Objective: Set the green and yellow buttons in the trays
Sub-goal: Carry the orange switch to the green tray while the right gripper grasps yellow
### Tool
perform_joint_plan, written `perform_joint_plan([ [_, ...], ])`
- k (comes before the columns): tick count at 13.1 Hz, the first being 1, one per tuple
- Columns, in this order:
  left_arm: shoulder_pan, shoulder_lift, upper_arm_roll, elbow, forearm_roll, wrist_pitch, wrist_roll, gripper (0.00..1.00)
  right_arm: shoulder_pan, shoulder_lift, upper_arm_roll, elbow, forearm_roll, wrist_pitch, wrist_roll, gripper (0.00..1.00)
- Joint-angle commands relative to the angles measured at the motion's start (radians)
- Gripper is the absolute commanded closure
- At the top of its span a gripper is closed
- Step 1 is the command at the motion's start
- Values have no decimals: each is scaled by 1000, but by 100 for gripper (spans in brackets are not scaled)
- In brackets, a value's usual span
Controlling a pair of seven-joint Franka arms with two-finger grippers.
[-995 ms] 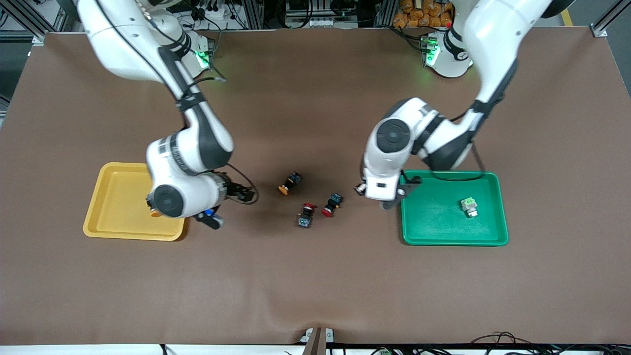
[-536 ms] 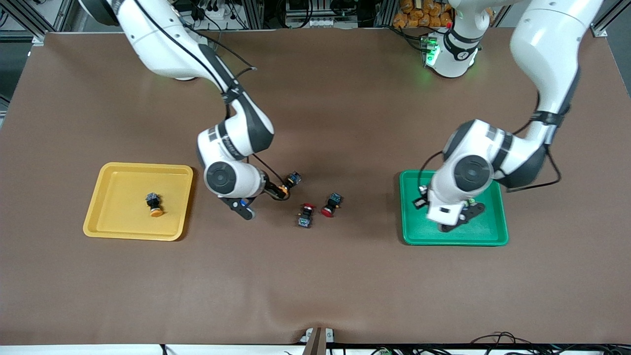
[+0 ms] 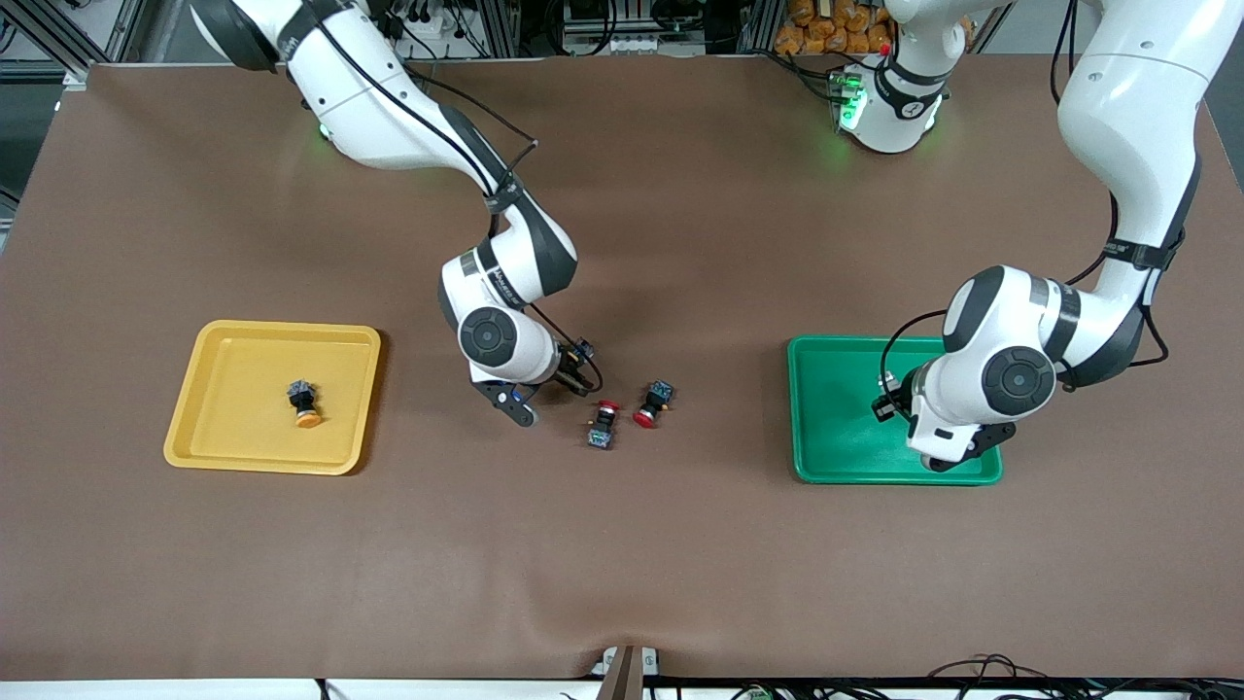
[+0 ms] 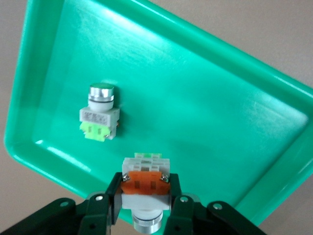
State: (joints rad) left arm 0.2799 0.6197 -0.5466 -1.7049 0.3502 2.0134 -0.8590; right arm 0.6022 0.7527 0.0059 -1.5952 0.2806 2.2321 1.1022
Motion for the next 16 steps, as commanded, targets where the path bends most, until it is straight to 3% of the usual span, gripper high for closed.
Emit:
perform_joint_plan([
  [1, 12, 18, -13, 2, 7, 48, 3, 100, -1, -16, -10, -11, 6, -18, -28, 100],
  [4, 1, 34, -13, 2, 6, 100, -2, 98, -76, -65, -15, -9, 5, -179, -192, 100],
  [6, -5, 40, -13, 8, 6, 111, -8, 11, -123, -119, -20, -8, -6, -296, -281, 100],
  [7, -5, 37, -15, 11, 4, 111, -9, 0, -165, -146, -20, -8, -14, -348, -344, 100],
  [10, 1, 12, -44, 36, 6, 102, -9, 0, -277, -183, -20, -5, -108, -454, -606, 100],
  [16, 13, -184, -61, 59, 6, 16, 55, 0, -553, -176, -18, -6, -121, -496, -1340, 100],
])
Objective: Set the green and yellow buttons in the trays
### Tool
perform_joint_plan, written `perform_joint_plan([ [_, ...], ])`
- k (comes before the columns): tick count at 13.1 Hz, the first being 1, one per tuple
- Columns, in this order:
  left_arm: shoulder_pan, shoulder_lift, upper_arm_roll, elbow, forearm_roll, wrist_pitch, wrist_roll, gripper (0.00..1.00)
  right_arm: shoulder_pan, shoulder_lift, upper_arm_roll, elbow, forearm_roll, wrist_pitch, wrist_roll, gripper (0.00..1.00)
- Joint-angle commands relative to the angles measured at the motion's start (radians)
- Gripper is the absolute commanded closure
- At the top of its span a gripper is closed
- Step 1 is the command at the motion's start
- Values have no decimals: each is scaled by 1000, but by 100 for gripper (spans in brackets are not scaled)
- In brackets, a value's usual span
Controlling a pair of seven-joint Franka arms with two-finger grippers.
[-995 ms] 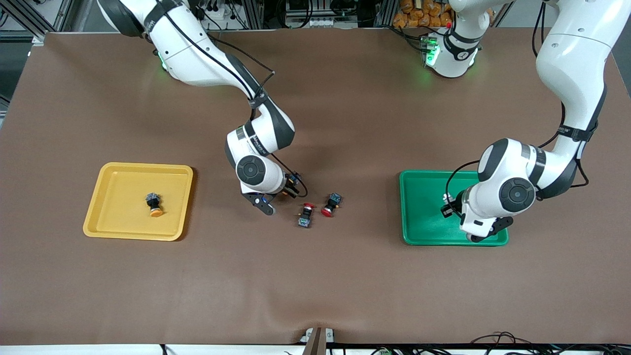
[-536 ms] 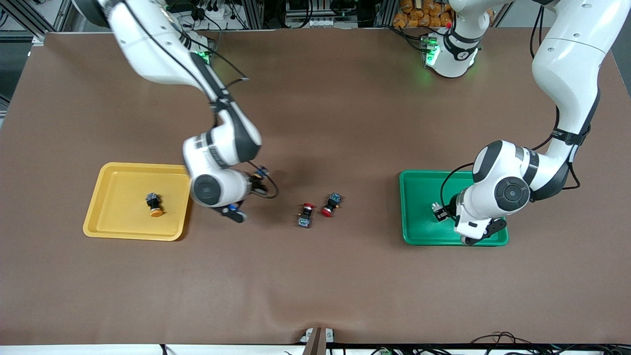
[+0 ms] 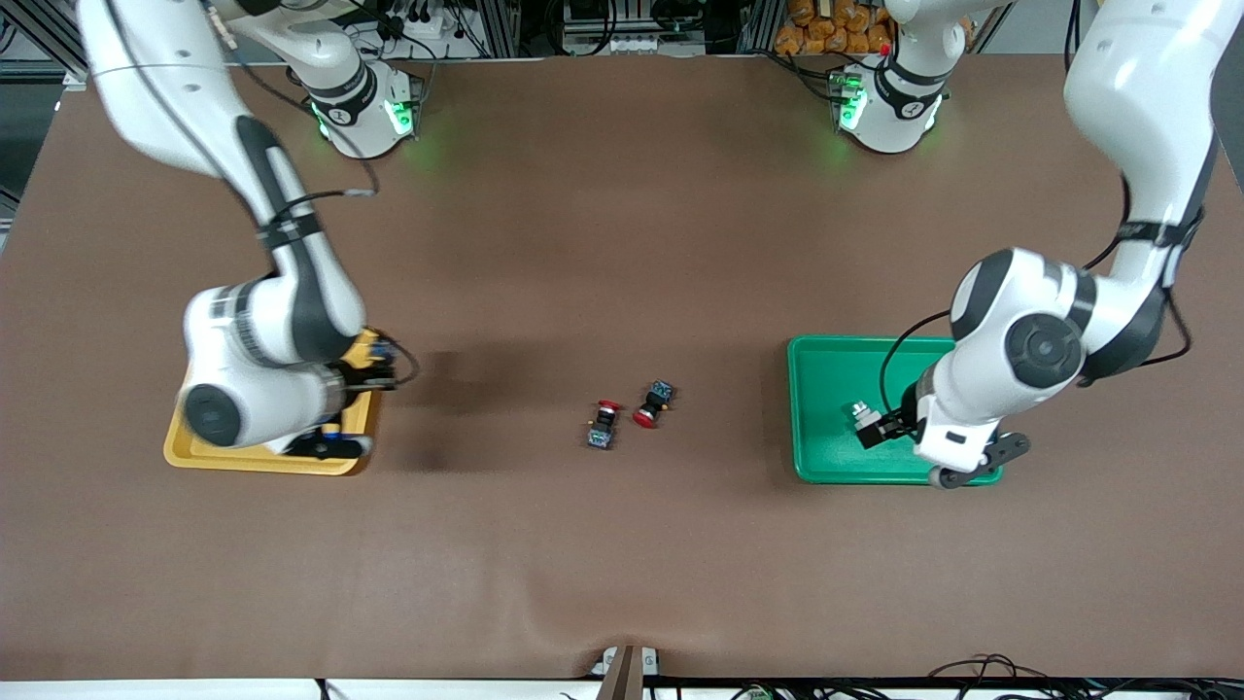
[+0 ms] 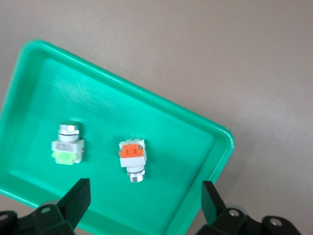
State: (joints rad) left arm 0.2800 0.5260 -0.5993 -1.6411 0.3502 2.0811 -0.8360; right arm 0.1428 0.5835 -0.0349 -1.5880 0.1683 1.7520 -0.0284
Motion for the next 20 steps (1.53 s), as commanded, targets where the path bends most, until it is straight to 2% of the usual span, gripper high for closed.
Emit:
perform_joint_plan([
  [1, 14, -112, -8, 18, 6, -91, 52, 0, -123, -7, 23, -12, -7, -20, -303, 97],
  [2, 15, -125, -10, 49, 4, -145, 90, 0, -135, -7, 23, -12, -9, -25, -344, 81],
  [4, 16, -136, -11, 136, 3, -281, 200, 0, -138, -7, 23, -10, -9, -20, -346, 0],
  [7, 28, -142, -8, 245, -60, -459, 337, 0, -137, -5, 23, -10, -7, -23, -343, 0],
  [10, 122, -205, -11, 251, -135, -495, 443, 0, -128, -8, 23, -7, -7, -55, -338, 0],
  [12, 148, -225, -11, 251, -158, -512, 494, 0, -99, -24, 23, 8, -7, -101, -303, 0],
  [15, 149, -268, -8, 251, -158, -533, 497, 0, -57, -106, 24, 2, -10, -109, -89, 0],
  [18, 149, -293, -2, 251, -160, -546, 589, 0, 19, -180, 33, -1, -13, -144, 299, 0],
  [19, 149, -305, 0, 250, -160, -546, 604, 0, 29, -197, 47, 3, -32, -166, 385, 0],
  [20, 149, -307, 0, 250, -160, -547, 606, 0, 11, -214, 102, 9, -85, -187, 421, 0],
])
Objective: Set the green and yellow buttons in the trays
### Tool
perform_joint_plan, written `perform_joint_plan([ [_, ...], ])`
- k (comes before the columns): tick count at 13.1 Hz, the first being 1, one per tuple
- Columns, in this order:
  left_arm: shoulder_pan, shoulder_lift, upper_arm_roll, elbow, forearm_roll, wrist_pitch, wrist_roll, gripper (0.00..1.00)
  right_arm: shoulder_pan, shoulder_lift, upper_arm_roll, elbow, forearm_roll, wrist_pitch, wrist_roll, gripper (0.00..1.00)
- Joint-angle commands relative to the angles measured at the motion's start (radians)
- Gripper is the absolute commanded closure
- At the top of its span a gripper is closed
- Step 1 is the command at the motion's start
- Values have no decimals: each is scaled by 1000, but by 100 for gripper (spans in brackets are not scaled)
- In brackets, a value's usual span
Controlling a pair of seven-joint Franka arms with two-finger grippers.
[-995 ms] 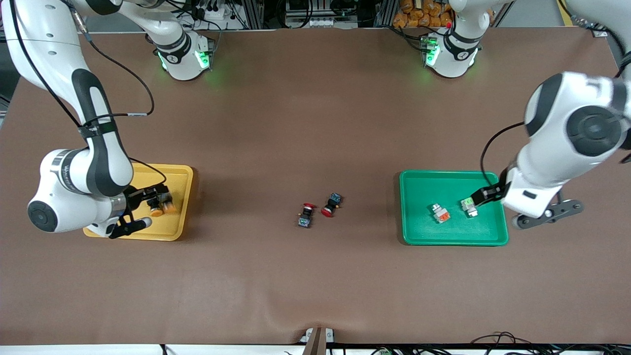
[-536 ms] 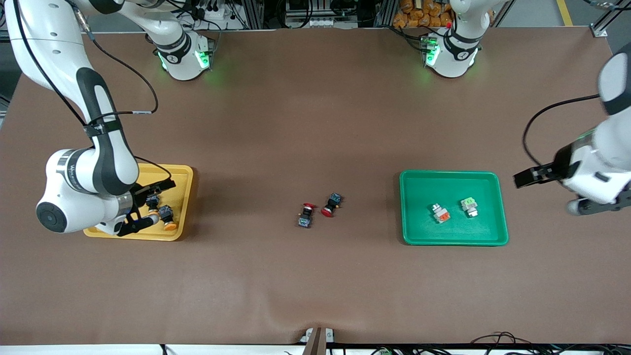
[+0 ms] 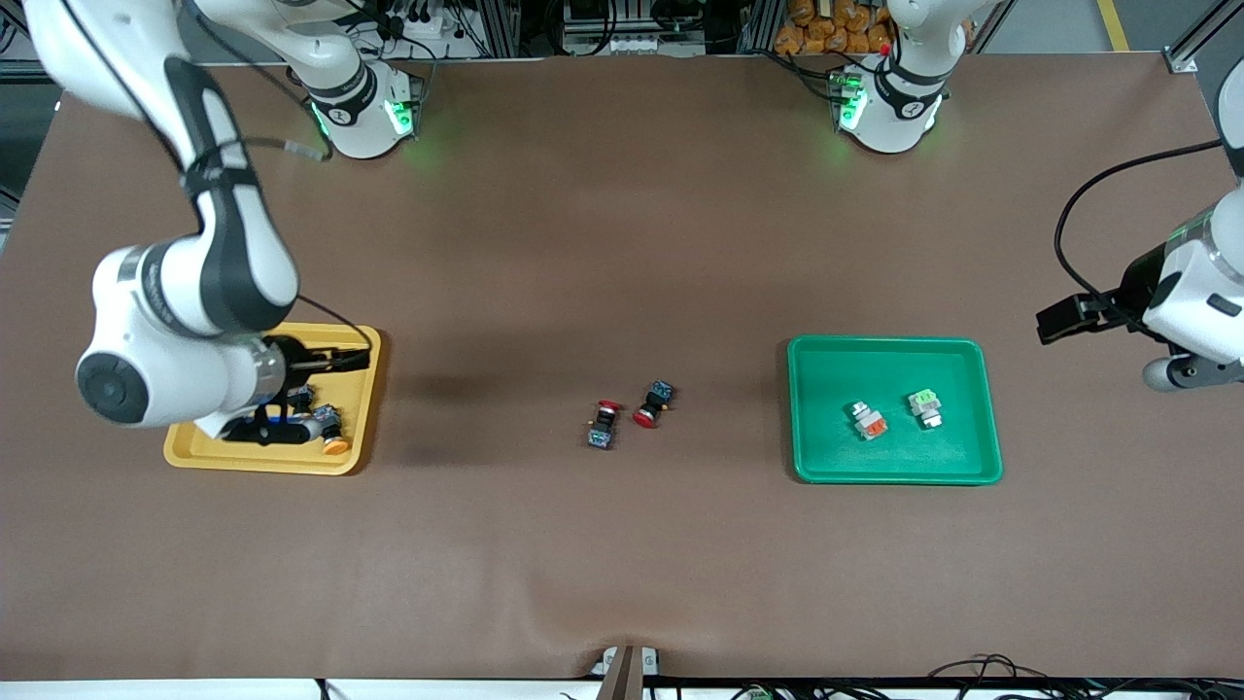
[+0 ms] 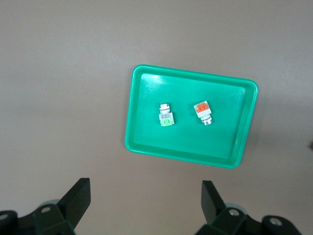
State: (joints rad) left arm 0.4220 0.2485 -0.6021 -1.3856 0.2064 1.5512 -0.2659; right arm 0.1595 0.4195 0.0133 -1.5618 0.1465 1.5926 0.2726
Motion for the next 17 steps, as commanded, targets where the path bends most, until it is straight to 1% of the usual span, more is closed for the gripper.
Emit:
perform_joint_plan([
  [1, 11, -31, 2, -6, -16, -34, 45, 0, -40, -76, 103, -15, -114, -34, 123, 0],
  [2, 20, -32, -1, -6, -16, -43, 54, 0, -52, -103, 117, -17, -123, -40, 123, 0],
  [6, 34, -72, 2, -6, -16, -43, 68, 0, -63, -218, 120, -4, -124, -86, 103, 0],
  [8, 41, -74, 2, -6, -28, -42, 73, 0, -69, -272, 119, -3, -123, -92, 29, 0],
  [9, 32, -96, 19, -10, -57, -36, 83, 0, -83, -292, 119, -3, -122, -108, -14, 0],
  [10, -12, -112, 74, -21, -83, -30, 88, 0, -90, -307, 114, -1, -116, -124, -21, 0],
  [11, -108, -132, 172, -39, -87, -33, 90, 0, -95, -333, 112, -3, -116, -128, -21, 0],
  [12, -190, -176, 279, -85, -120, -28, 90, 0, -98, -356, 112, -1, -116, -137, -23, 0],
  [13, -236, -201, 338, -117, -158, -25, 96, 0, -98, -370, 112, 0, -116, -155, -24, 0],
  [14, -274, -222, 379, -147, -169, -19, 96, 0, -97, -389, 112, 3, -116, -169, -24, 0],
  [15, -305, -244, 404, -179, -170, -14, 96, 0, -95, -404, 114, 3, -116, -180, -24, 0],
  [17, -345, -291, 429, -232, -171, 3, 96, 0, -94, -438, 114, 3, -116, -200, -26, 0],
])
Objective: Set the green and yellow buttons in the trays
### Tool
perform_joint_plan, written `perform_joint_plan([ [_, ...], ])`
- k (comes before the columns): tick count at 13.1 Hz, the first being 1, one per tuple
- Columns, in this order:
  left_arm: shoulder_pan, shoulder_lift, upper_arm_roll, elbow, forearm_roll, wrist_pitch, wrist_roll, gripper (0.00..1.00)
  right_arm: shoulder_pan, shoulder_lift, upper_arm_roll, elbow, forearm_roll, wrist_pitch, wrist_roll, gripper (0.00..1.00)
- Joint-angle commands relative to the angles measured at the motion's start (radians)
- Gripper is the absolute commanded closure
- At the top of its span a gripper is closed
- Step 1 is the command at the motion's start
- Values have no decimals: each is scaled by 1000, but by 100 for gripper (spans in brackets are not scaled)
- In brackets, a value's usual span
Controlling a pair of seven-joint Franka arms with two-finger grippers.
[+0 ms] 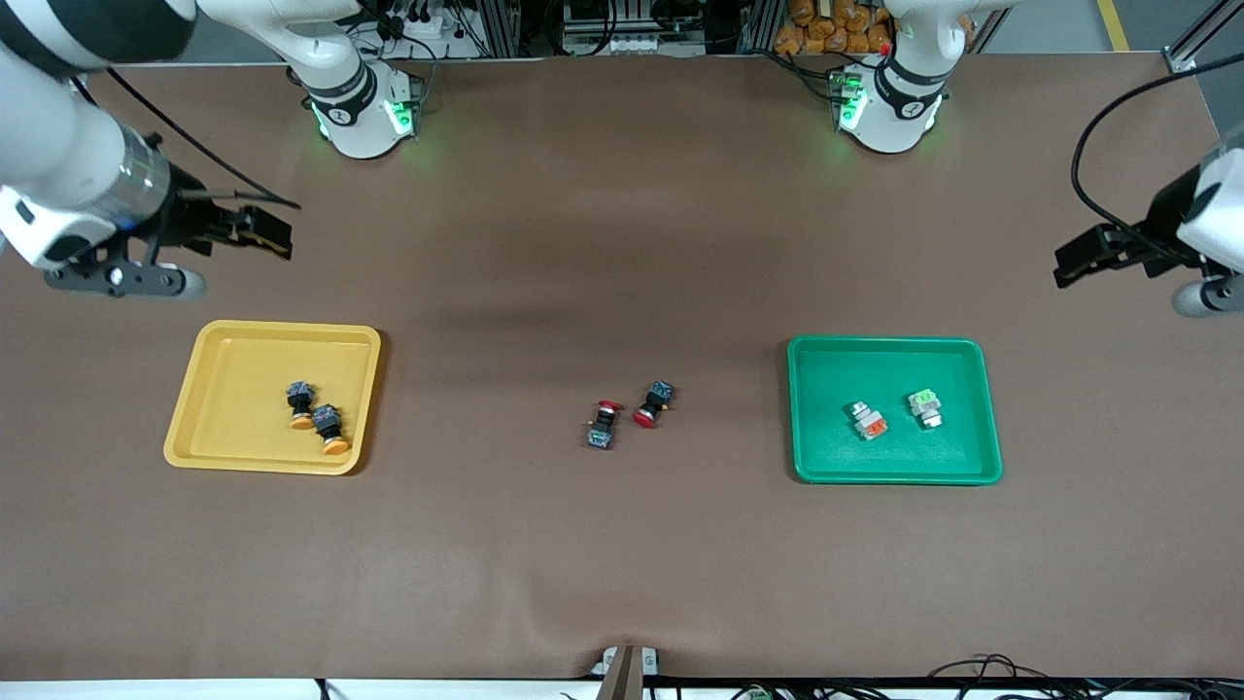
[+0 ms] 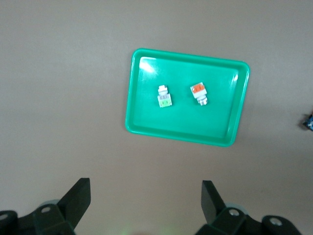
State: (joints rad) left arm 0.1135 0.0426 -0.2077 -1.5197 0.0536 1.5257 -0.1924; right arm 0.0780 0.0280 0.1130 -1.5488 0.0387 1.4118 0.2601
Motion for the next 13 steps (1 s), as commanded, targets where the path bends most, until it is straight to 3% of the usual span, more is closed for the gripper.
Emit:
perform_joint_plan([
  [1, -49, -105, 48, -118, -18, 30, 22, 0, -12, -65, 14, -10, -6, -20, -15, 0],
  [4, -91, -122, 99, -134, -18, 31, 24, 0, -17, -89, 8, -8, -6, -20, -74, 0],
  [11, -84, -110, 99, -123, -18, 30, 24, 0, -40, 3, -44, 85, -29, 30, -97, 0],
  [13, -83, -110, 99, -123, -18, 28, 24, 0, -41, 21, -93, 81, -45, 82, -107, 0],
])
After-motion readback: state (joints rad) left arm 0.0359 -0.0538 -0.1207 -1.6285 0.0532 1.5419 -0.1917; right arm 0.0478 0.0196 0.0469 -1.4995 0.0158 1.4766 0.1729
